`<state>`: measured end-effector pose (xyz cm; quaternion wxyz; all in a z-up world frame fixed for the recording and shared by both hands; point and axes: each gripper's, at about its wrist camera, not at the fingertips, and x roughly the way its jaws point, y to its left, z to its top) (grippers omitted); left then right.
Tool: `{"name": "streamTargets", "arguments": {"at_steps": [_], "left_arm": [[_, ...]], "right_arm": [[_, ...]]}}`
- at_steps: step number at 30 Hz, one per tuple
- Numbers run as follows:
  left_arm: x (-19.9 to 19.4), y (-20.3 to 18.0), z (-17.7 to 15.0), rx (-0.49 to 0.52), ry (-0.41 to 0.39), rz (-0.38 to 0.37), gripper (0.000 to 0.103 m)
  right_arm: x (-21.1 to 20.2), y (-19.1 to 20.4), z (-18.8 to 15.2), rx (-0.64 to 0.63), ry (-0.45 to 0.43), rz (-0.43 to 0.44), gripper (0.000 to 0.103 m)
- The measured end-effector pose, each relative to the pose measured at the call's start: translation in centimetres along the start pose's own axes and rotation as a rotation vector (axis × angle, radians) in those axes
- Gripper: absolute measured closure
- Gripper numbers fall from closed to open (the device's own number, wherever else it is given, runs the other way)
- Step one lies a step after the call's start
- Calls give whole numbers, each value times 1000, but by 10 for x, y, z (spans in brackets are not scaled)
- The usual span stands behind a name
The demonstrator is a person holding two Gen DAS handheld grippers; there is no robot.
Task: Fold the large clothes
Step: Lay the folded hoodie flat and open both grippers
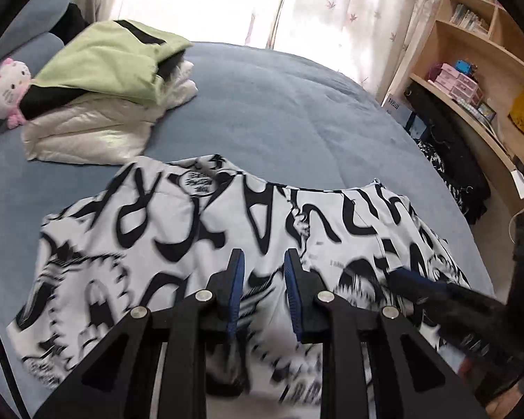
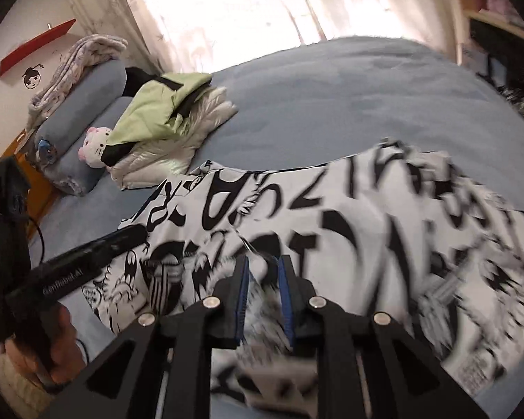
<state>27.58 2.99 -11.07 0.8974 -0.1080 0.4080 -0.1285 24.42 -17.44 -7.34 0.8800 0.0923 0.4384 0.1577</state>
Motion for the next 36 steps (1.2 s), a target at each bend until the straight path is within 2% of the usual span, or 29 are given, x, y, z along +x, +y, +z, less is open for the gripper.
{"name": "streamTargets", "arguments": {"at_steps": [2,5,8,10,12,15,21,23,26,28,29,33,36], "left_arm": [[14,-4,0,-5,11,-9,82],[45,-11,-10,1,62,13,82],[69,-4,-26,14,131,139,82],[72,8,-36,12,137,131,82],[65,16,-44,15,118,118,82],[57,16,-52,28,108,115,82],[37,2,-49,37,102,148,82],[23,-7,-49,41,77,112,82],[9,-23,-56,61,62,50,73],[8,-30,-61,71,81,29,71],[8,-32,-64,73,98,18,71],[19,-29,-90,78,179,41,71],[17,-26,-102,100,162,42,71]], "right_arm": [[17,0,6,-14,24,7,86],[34,-7,6,-36,39,-43,86],[37,-35,-4,-11,46,-172,86],[32,-60,-14,22,49,-237,86],[22,-90,-28,84,59,-232,88],[9,-105,-42,126,58,-206,89],[-6,-85,-40,112,37,-230,86],[-14,-66,-34,88,8,-191,86],[-22,-38,-30,35,-18,-124,85],[-20,-24,-32,3,-8,-91,75],[-17,-18,-34,-15,1,-88,74],[3,-14,-56,-57,78,-136,73],[3,-16,-75,-66,65,-149,73]]}}
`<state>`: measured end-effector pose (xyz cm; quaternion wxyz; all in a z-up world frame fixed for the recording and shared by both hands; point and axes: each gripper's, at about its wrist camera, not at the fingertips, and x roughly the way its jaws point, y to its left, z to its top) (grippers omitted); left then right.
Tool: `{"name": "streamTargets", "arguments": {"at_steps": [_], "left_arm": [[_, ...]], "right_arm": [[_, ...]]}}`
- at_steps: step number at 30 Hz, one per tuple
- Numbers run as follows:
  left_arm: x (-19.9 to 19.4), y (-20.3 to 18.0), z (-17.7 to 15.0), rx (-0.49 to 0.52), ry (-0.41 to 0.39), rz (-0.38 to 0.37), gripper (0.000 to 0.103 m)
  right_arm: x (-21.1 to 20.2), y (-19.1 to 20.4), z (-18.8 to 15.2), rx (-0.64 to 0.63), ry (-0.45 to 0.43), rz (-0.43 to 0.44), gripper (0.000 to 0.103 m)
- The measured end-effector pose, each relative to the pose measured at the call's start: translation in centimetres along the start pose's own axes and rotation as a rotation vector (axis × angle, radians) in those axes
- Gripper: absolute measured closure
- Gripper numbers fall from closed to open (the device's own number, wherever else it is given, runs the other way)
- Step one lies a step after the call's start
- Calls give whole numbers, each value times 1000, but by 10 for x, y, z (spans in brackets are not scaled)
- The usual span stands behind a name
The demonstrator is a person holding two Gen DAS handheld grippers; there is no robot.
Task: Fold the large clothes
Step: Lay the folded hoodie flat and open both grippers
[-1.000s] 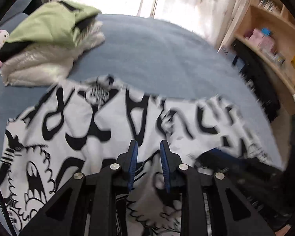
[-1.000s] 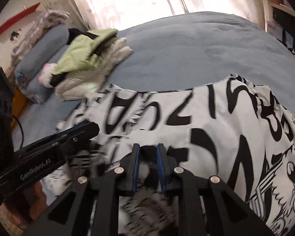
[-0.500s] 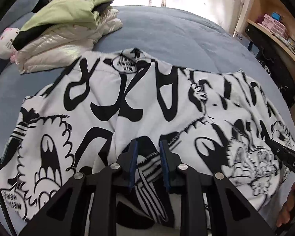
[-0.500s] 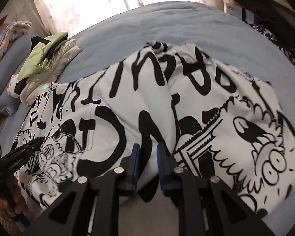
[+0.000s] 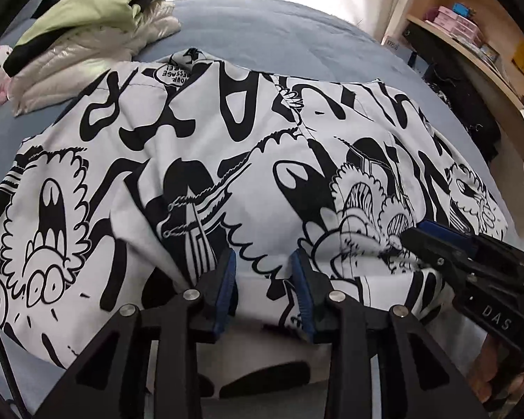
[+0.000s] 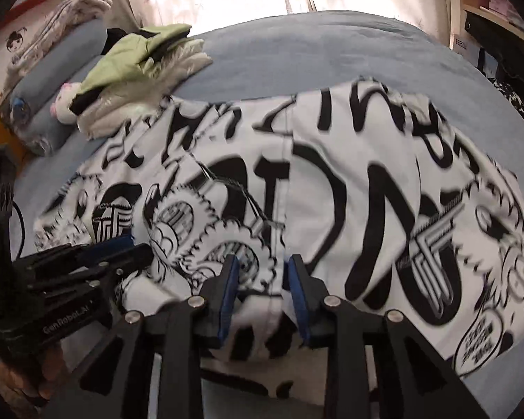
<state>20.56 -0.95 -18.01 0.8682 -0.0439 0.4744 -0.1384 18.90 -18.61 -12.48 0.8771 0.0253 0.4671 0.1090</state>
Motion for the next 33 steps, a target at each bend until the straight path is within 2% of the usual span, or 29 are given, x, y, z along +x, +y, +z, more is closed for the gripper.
{"name": "streamTargets", "arguments": {"at_steps": [9,17,20,22,33], "left_arm": [[-27,-4,-6,-16,-31,9,71],[-82,-3,-15,-48,-74,18,71],[-105,-2,-20,-61,-92,24,68],[-119,-2,-23,-67,-104,31,60],[-171,5,-49,-109,-143,5,58]], "right_arm": [[-31,10,-4,-8,-52,-44,73],[-80,28,-7,10,-119,-2,73],[-95,35,-11,8,-134,1,73],[-107,41,-15,8,-148,16,73],[-148,67,-41,-34,-182,17,73]]}}
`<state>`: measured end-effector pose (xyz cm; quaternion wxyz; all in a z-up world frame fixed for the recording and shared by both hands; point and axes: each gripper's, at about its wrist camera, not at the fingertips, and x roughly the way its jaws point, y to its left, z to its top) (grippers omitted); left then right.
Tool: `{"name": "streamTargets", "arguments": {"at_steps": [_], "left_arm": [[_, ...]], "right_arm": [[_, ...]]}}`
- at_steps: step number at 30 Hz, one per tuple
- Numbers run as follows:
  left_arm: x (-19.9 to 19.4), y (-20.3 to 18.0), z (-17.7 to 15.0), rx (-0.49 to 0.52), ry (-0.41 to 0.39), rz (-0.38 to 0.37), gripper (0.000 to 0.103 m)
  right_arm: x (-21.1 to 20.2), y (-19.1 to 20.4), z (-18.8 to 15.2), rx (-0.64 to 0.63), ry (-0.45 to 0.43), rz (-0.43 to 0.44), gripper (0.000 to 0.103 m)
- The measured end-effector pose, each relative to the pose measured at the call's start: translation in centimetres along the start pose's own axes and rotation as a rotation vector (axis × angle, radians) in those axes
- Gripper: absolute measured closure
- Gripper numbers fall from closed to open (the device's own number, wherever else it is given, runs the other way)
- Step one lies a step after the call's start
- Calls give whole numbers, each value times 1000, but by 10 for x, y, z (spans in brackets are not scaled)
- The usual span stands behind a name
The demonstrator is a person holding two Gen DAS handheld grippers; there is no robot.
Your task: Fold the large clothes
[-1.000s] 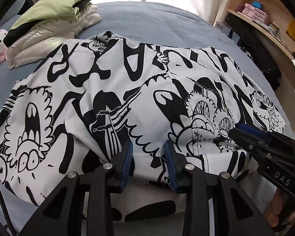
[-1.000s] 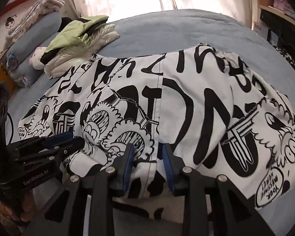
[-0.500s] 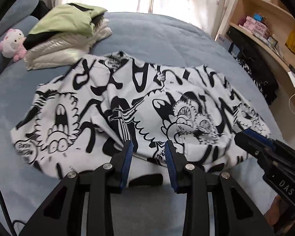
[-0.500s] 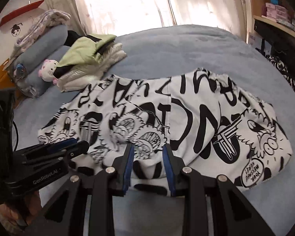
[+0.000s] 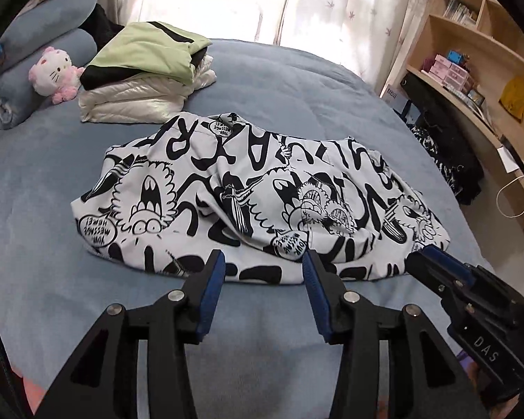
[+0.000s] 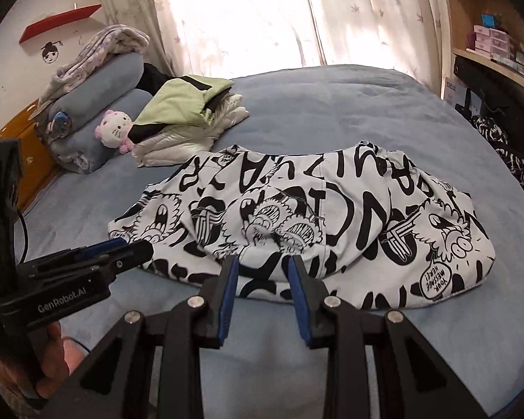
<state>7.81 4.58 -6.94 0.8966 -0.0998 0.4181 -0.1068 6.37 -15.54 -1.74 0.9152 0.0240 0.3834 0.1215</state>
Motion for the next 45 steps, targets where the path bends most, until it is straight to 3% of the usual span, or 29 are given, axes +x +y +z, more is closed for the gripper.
{"name": "streamTargets", "arguments": {"at_steps": [7,14,19,21,23,32,40,45], "left_arm": [[-7,7,-13,-17,5,5,51],[19,22,-21,-84,80,-24,51],[48,40,-22,-181,133,-102,50],[63,53,-23,-254,146,-183,50],[78,68,-26,-335,142,-236,50],[131,121,-43,-599,134,-325,50],[162,141,-24,-657,79,-349,50],[174,144,3,-619,39,-303,51]], "right_arm": [[-8,2,-13,-8,6,-4,73],[7,-7,-19,26,42,-8,73],[24,-14,-17,52,63,-8,73],[33,-18,-16,65,70,-6,73],[43,-20,-14,75,75,-7,73],[80,-27,14,52,46,-18,73],[115,-23,47,7,14,2,73],[143,-20,55,-36,28,-21,73]]}}
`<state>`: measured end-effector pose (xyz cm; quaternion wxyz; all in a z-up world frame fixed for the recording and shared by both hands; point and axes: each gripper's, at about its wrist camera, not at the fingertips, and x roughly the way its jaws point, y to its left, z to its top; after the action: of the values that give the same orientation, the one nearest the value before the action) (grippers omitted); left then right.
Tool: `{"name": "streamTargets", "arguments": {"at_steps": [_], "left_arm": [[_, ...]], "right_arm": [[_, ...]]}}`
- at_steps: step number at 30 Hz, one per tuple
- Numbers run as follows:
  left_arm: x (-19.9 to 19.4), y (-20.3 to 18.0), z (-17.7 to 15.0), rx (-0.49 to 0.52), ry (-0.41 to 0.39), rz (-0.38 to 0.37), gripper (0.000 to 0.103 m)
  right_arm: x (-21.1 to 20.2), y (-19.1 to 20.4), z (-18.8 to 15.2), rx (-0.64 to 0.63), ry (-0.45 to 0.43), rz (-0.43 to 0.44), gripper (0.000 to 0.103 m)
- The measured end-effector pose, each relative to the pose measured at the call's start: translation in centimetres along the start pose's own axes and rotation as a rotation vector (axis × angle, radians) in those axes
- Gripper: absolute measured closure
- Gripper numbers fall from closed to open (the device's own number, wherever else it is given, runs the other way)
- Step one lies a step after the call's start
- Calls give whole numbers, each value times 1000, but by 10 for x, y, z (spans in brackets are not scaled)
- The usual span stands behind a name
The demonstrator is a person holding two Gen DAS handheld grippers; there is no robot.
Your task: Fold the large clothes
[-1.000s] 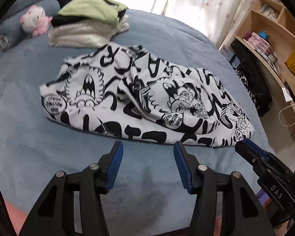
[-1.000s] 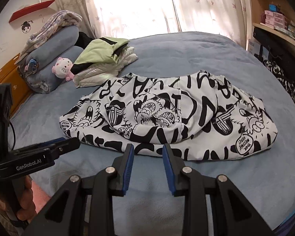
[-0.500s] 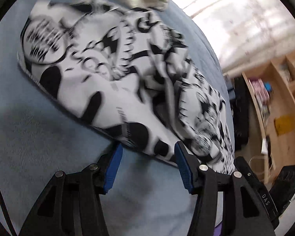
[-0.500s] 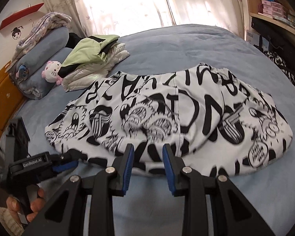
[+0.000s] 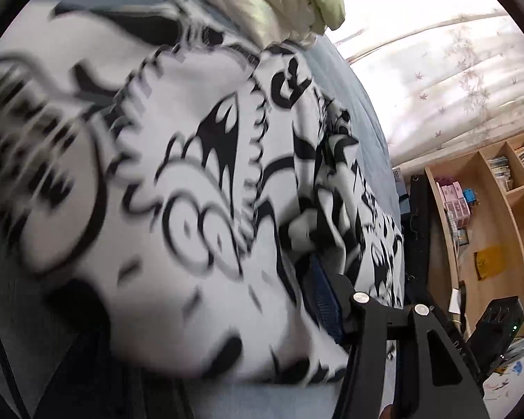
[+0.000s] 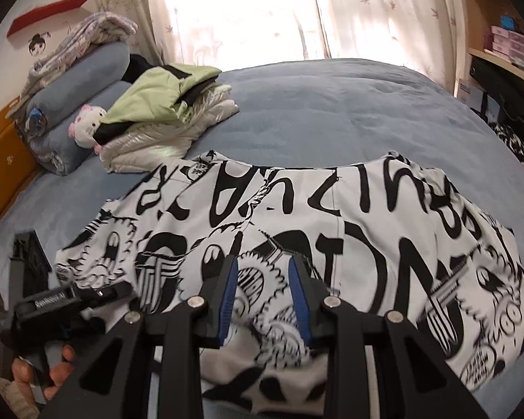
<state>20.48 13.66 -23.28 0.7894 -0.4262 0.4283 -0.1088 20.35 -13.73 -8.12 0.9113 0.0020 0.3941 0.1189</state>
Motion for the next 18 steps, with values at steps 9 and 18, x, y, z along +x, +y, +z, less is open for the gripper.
{"name": "streamTargets", "arguments": {"at_steps": [9,18], "left_arm": [[-5,-86,2,405,-222,176,87],[-6,-208,-36,770,-304,120,89]], "right_arm": [[55,-7,-26,18,125,22,86],[49,-28,-40,123,104,122,86]]}}
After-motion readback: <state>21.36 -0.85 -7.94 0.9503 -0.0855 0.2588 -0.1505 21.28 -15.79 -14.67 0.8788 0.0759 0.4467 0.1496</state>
